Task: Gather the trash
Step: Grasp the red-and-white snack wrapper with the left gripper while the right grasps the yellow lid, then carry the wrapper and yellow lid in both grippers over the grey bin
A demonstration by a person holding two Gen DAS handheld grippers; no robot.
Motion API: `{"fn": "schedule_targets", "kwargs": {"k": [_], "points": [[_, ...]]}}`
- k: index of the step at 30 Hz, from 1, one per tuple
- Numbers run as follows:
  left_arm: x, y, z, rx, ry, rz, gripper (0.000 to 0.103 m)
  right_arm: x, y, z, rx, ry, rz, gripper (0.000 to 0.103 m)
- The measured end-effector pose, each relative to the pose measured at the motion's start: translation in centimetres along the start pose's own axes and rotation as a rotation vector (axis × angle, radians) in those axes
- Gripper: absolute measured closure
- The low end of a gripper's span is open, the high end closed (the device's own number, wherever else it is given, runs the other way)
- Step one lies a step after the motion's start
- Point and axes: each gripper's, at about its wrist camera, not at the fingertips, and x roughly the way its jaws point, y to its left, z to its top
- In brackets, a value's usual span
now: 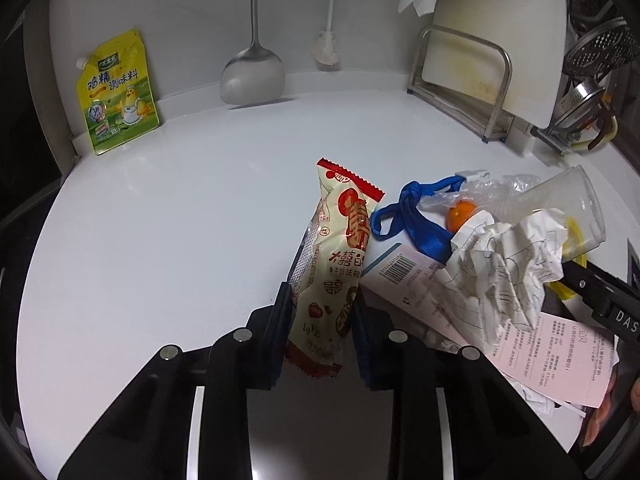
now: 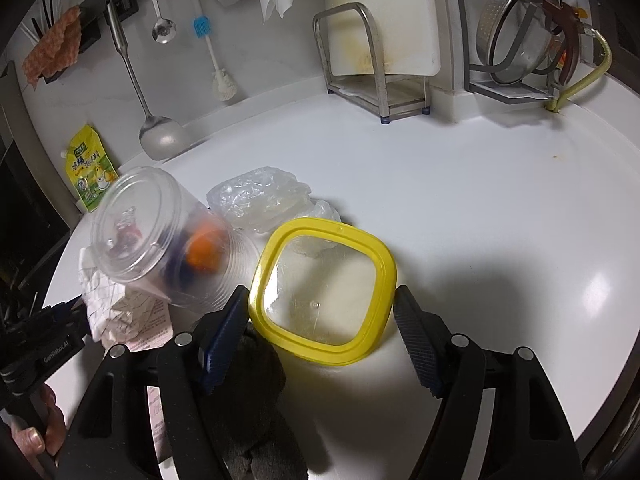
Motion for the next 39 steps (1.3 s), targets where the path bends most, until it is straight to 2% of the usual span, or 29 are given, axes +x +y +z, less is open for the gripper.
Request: {"fn": "schedule_targets", "kwargs": {"k": [10,17,25,39], "points": [[-4.2,0.4,-1.3,0.008,-0.072,0.011,0.075,-3.6,-0.7,-2.0,0.032,-0.044,-0.006,0.033],[-8.6,-0.2,-4.1,0.018,-0.117,0.0,0.075,-7.5,-0.8,-4.5,0.043,-0.077,-0.023,0.033],[-13.0,-1.5,-8.4,0.038,-0.128,-0.03,0.075,-13.4,0.3,-9.7,0.05,-0.119,-0.012,0.033],[-18.4,-4.8,-15.5,0.112,-0.136,-0.085,0.075,-20.1,1.7,-18.3,0.073,-0.12,-0.006,0.033]]}}
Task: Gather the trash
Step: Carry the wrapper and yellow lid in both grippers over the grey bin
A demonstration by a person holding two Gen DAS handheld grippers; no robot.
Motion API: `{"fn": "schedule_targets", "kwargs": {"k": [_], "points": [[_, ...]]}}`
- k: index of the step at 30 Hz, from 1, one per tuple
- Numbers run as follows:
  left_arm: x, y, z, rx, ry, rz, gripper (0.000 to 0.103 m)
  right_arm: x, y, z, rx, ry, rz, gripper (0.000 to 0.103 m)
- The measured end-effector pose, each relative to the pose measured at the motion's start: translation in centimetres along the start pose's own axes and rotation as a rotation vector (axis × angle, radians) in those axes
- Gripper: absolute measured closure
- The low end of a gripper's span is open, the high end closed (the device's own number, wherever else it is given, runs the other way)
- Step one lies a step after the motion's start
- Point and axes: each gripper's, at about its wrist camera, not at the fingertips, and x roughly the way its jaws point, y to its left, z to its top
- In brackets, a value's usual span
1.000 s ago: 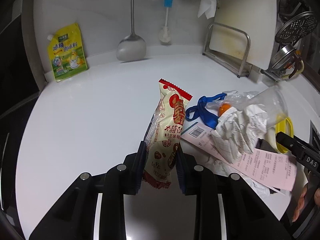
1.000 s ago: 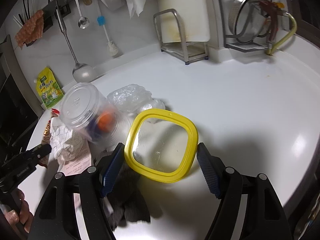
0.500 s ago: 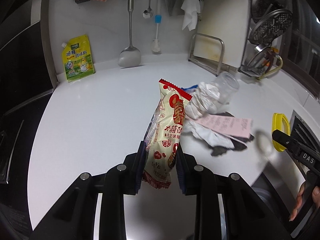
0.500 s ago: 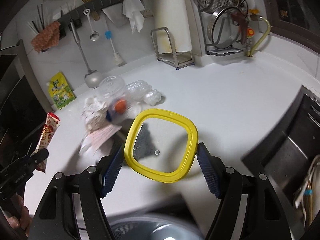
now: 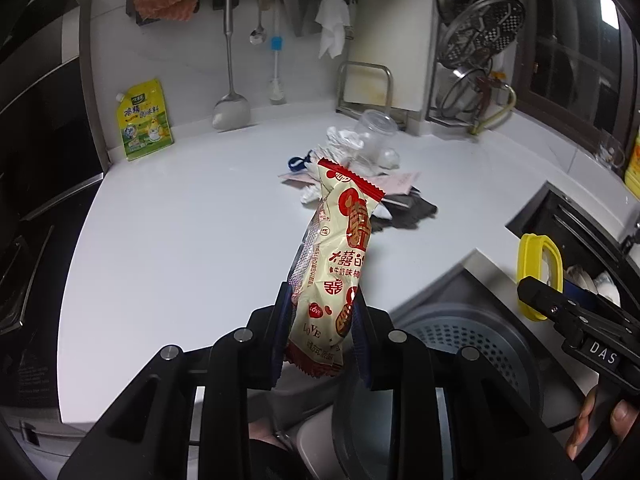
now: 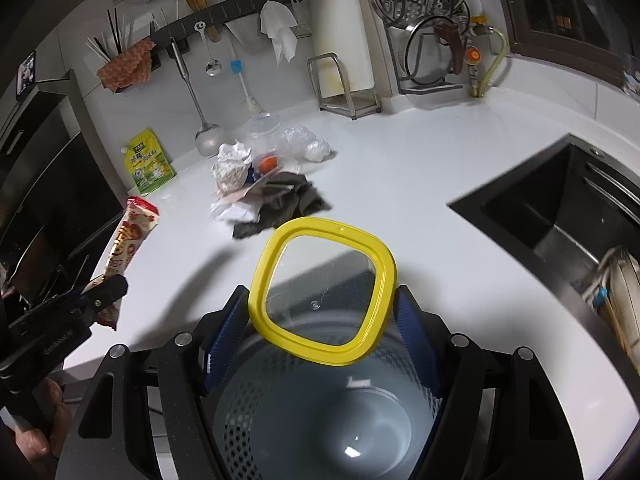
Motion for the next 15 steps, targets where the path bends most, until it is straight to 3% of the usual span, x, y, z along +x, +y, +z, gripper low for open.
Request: {"fn": "schedule_targets", "kwargs": {"k": [15], "points": [[-2.2,-3.7,-4.7,0.054,0.027,-0.049,0.075,-4.7,-0.5,-5.2,-0.013,0.005,-0.038,0.033]]}}
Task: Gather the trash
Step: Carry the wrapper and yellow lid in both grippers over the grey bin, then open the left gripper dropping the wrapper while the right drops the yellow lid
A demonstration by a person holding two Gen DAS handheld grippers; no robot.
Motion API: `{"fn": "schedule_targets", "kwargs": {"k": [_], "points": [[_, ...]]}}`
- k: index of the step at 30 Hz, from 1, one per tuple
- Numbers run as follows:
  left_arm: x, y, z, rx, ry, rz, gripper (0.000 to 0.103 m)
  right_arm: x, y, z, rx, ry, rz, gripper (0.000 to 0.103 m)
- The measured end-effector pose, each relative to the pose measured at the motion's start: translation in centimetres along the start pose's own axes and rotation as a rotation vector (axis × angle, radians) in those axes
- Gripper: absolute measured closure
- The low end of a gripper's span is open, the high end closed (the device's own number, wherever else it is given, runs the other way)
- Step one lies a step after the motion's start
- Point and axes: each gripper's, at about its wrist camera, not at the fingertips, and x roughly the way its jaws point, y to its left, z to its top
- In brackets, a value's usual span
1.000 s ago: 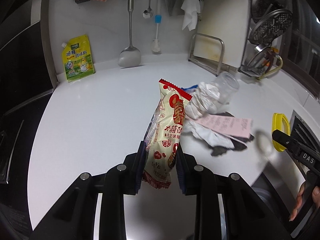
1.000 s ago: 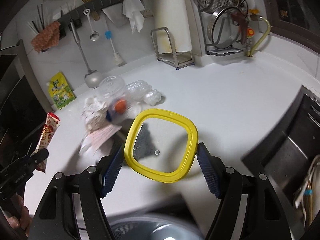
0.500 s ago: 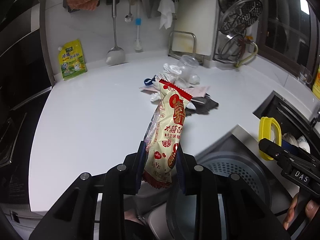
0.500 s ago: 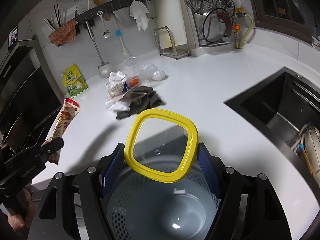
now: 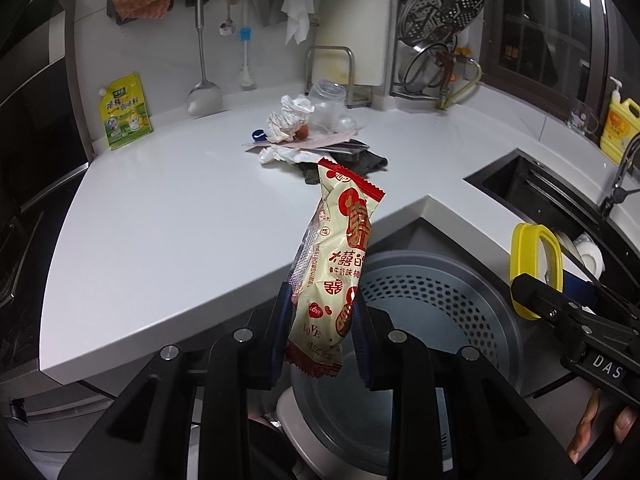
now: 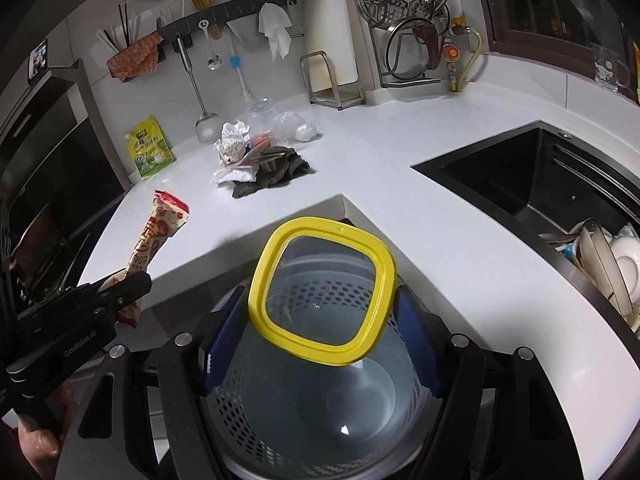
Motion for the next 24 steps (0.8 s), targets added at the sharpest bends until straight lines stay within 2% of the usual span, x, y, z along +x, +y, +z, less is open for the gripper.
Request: {"fn": "schedule_targets", "kwargs": {"k": [10,24], "points": [[0.9,-0.9,-2.3,0.015,0.063,-0.018,0.075,0.3,-0.2,-3.0,0.011,0.048,0.004,0.033],[2.8,-1.4,-3.9,0.0,0.144,-0.071,0.075,2.7,-0.5,-4.6,0.019,0.118,0.006,0.032]]}}
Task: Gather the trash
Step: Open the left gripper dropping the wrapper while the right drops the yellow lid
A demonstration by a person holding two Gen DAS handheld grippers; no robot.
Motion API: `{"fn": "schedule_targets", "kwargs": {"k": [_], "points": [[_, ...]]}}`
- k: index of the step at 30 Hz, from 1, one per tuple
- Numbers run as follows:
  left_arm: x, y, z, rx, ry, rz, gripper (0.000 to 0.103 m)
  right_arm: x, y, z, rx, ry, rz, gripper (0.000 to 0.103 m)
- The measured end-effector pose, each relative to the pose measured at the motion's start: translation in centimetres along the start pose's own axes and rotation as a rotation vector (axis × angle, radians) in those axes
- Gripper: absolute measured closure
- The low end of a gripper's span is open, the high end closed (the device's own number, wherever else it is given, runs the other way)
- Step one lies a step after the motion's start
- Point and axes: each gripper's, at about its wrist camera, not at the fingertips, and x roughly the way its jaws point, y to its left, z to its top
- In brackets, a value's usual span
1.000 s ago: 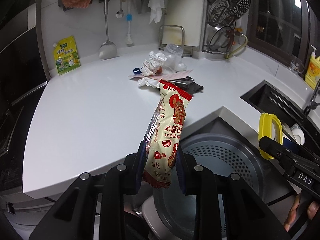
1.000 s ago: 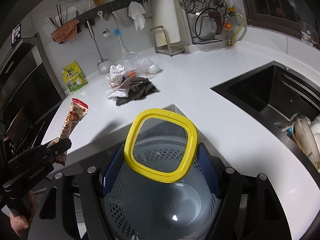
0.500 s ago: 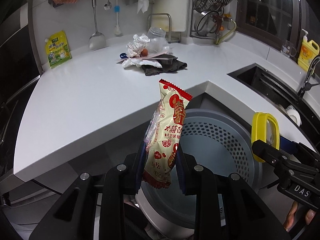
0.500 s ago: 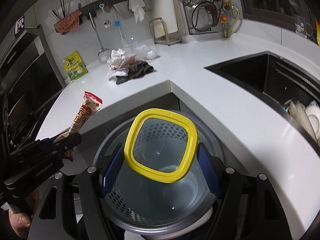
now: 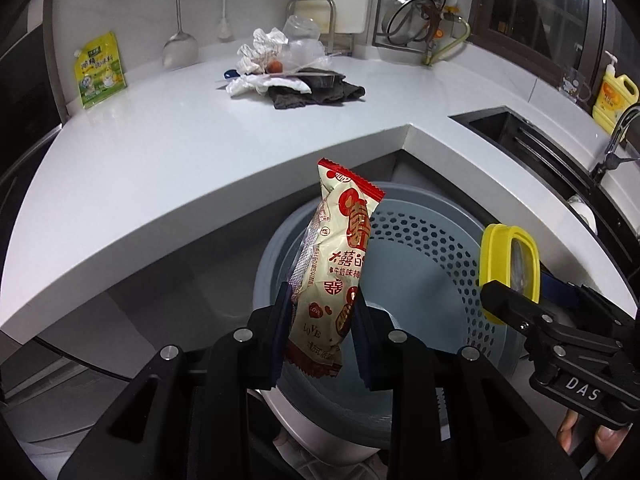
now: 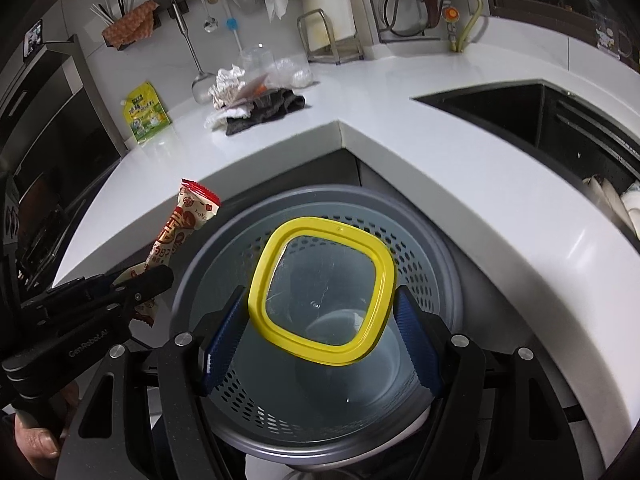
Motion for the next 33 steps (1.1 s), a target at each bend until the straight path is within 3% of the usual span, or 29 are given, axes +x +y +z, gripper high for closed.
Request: {"fn": "schedule_targets", "kwargs": {"k": [15,18,20,26,33], "points": [[0.94,-0.44,-0.67,0.011,0.032,-0.015,0.072,0.77,-0.57,-0.57,0.01,0.029,-0.006,0.032],[0.88,-0.36,-0.68,0.007,0.032,-0.015,0.061,0.58,-0.63,-0.48,0.01,0.023,-0.01,0.032],[0.69,-0.2,-0.64,0.003,0.02,-0.009,0.046,0.38,-0.72,-0.37,0.012,0.019,-0.012,0.032],[0.29,0.1,-0.38,-0.002,0.004,0.002,0.038,0.11,-0.91,-0.23,0.021,0.011,-0.014,0.029],[0.29,0.48,-0.39,-0.014,0.009,-0.003,0.036,-0.06,-0.86,-0.17,0.025,-0.001,-0.016,0.028]]}}
